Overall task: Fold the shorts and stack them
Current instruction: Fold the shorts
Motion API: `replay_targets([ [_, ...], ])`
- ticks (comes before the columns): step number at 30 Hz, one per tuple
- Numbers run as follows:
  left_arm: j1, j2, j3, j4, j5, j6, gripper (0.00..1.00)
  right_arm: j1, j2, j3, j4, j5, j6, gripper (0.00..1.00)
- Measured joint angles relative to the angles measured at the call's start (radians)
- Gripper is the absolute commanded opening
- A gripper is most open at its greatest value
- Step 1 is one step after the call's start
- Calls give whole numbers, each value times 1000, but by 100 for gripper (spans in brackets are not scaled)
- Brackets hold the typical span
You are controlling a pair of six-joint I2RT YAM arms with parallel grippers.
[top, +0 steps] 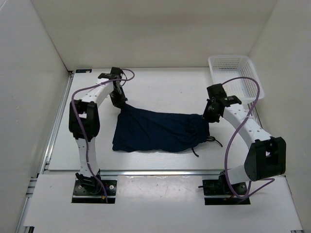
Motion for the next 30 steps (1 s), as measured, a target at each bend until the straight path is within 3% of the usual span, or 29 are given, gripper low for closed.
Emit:
replay_targets([
  [5, 20, -131, 47, -9, 0, -2, 10, 0, 12, 79, -11, 25, -10, 1],
  [10, 36, -29, 160, 9, 0, -2, 10, -3, 161, 183, 5, 56, -24, 4],
  [11, 38, 20, 187, 8, 0, -1, 31, -5, 217, 210, 10, 65, -27, 23],
  [13, 41, 103, 223, -2, 1, 8, 45, -6, 286, 235, 22, 76, -27, 44],
  [15, 41, 168, 230, -18, -2, 9, 80, -9, 320, 241, 27, 82, -33, 65],
  [16, 41, 185, 224, -31, -6, 10, 88, -10, 319, 241, 20, 85, -35, 66],
  [19, 41, 161, 185, -64, -24, 5, 91, -10, 265, 242, 19, 101, -47, 66],
  [20, 40, 132, 163, -63, -32, 4, 91, -10, 233, 242, 20, 108, -49, 63],
  [24, 26, -73, 37, -43, -61, -14, 84, -8, 105, 242, 22, 125, -52, 9],
  [25, 16, -138, -6, -34, -64, -23, 80, -5, 83, 242, 23, 126, -52, 3],
  [27, -6, -256, -99, -4, -69, -48, 58, 3, 70, 241, 30, 122, -50, 0],
  [29, -25, -312, -163, 18, -60, -63, 27, 19, 98, 237, 45, 100, -48, 0],
  [30, -30, -312, -183, 28, -55, -67, 19, 26, 126, 231, 61, 85, -48, 0],
])
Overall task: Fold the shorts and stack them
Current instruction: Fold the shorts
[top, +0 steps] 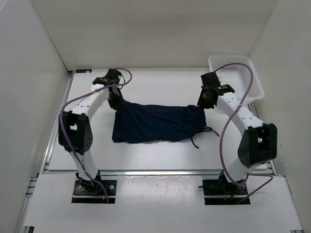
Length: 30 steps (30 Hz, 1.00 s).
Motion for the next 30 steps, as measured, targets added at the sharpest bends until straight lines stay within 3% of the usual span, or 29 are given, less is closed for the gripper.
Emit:
replay_targets([
  [3, 0, 77, -44, 35, 2, -4, 11, 16, 117, -20, 36, -26, 1, 0],
  [8, 12, 218, -94, 44, -2, 8, 11, 17, 307, -67, 72, -33, 18, 0],
  [12, 17, 202, -98, 45, -4, 17, 13, 19, 317, -71, 79, -33, 22, 0],
  [15, 17, 168, -98, 46, -5, 27, 23, 19, 284, -95, 91, -40, 26, 24],
  [16, 17, 158, -98, 46, -5, 33, 26, 19, 255, -110, 92, -47, 28, 47],
  [19, 17, 124, -97, 43, -5, 46, 34, 19, 104, -152, 78, -59, 28, 79],
  [25, 20, 91, -84, 43, -5, 59, 35, -10, -214, -177, 71, -52, 23, 86],
  [30, 21, 89, -84, 41, -4, 66, 35, -90, -202, -320, 90, -129, 25, 90],
])
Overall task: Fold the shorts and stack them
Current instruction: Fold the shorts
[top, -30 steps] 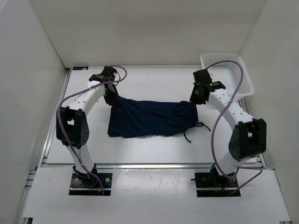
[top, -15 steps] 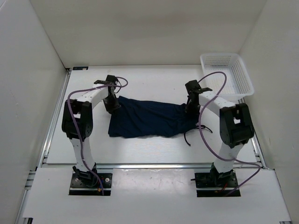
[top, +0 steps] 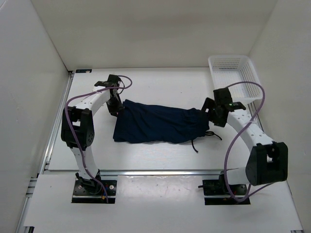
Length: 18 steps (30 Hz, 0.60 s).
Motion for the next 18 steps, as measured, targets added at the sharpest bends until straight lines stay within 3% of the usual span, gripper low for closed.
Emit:
replay_targets([
  [5, 1, -1, 0, 0, 0, 6, 35, -18, 96, -99, 9, -84, -2, 90],
  [9, 3, -6, 0, -2, 0, 11, 35, -18, 142, -104, 64, -121, -5, 83],
  [15, 19, -8, -2, -2, 0, 13, 35, -18, 253, -106, 157, -164, -8, 65],
  [18, 39, -8, -12, 5, 0, 13, 35, -18, 277, -101, 188, -184, -12, 40],
])
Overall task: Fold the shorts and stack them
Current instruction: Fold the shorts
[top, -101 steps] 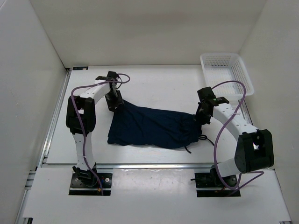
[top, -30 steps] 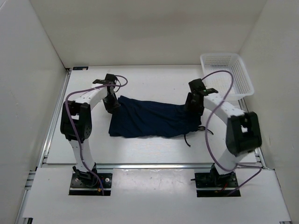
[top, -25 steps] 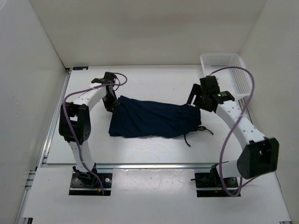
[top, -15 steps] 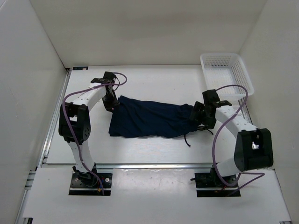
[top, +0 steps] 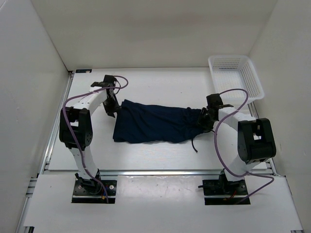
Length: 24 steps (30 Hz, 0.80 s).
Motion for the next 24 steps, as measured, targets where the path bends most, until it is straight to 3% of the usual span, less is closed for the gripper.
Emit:
replay_targets([
  [1, 9, 0, -8, 7, 0, 0, 35, 0, 7, 1, 10, -5, 0, 20],
  [4, 35, 14, -28, 25, 1, 0, 35, -2, 15, 4, 28, -12, 5, 0],
  [8, 64, 36, -76, 45, 0, -4, 27, 0, 14, 14, 19, 6, 7, 0],
  [12, 73, 45, -132, 60, 7, -14, 11, 1, 2, 31, -26, 60, -1, 0],
  [18, 60, 43, -172, 78, 36, -31, 11, 1, -71, 104, -148, 154, -45, 0],
  [24, -45, 32, -193, 107, 88, -76, 11, 19, -106, 270, -251, 201, -93, 0],
])
